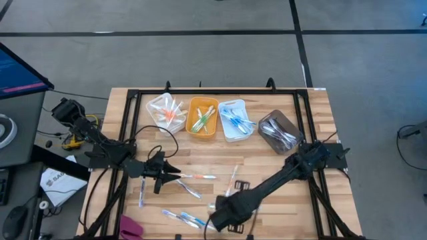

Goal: Pick & Place Toothbrushes
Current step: Put the white violet toothbrush into the black transparent bin

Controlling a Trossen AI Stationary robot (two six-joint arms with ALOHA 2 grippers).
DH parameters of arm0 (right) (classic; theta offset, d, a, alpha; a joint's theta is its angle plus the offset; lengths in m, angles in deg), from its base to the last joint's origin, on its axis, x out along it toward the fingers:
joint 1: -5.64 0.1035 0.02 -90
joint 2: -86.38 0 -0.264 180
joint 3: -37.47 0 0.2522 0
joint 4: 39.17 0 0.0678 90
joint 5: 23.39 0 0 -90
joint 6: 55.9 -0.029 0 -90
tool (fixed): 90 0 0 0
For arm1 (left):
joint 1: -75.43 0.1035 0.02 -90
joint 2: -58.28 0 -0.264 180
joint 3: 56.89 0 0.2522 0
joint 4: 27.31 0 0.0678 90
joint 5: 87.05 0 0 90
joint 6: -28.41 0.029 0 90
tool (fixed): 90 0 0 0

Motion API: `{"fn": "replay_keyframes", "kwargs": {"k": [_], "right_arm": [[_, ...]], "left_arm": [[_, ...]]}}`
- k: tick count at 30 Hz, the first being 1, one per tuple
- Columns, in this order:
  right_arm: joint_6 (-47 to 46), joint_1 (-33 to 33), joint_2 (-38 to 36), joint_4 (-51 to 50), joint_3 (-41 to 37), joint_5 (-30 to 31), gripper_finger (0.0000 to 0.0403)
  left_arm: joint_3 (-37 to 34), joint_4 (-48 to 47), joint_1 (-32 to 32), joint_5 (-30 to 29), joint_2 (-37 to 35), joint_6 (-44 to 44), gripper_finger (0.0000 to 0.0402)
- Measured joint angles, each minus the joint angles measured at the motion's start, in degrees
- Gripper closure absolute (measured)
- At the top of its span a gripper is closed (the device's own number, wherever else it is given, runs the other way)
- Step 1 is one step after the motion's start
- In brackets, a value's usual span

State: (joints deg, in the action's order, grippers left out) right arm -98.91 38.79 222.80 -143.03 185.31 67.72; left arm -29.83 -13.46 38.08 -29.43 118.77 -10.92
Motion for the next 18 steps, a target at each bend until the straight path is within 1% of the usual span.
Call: {"fn": "replay_keyframes", "kwargs": {"k": [2, 6, 11, 15, 18], "right_arm": [[-2.0, -0.3, -2.9, -0.4, -0.1, 3.7, 0.0398], [-1.9, -0.5, -10.0, -0.1, -3.6, 12.1, 0.0398], [-3.7, -1.5, -20.0, 0.3, -10.8, 20.3, 0.0398], [-4.6, -3.5, -28.4, 0.2, -19.6, 25.6, 0.0398], [-5.4, -6.5, -35.7, -0.3, -28.6, 26.6, 0.0398]], "left_arm": [[0.0, 0.0, -0.8, -0.1, 0.0, 0.0, 0.0279], [0.1, 0.0, -2.5, 0.1, 0.3, -0.3, 0.0279], [0.1, 0.7, -4.9, 0.1, 0.8, -1.6, 0.0279], [0.1, 0.8, -6.9, 0.1, 0.8, -2.1, 0.0279], [0.1, 0.8, -9.3, 2.1, 0.8, -4.3, 0.0279]]}}
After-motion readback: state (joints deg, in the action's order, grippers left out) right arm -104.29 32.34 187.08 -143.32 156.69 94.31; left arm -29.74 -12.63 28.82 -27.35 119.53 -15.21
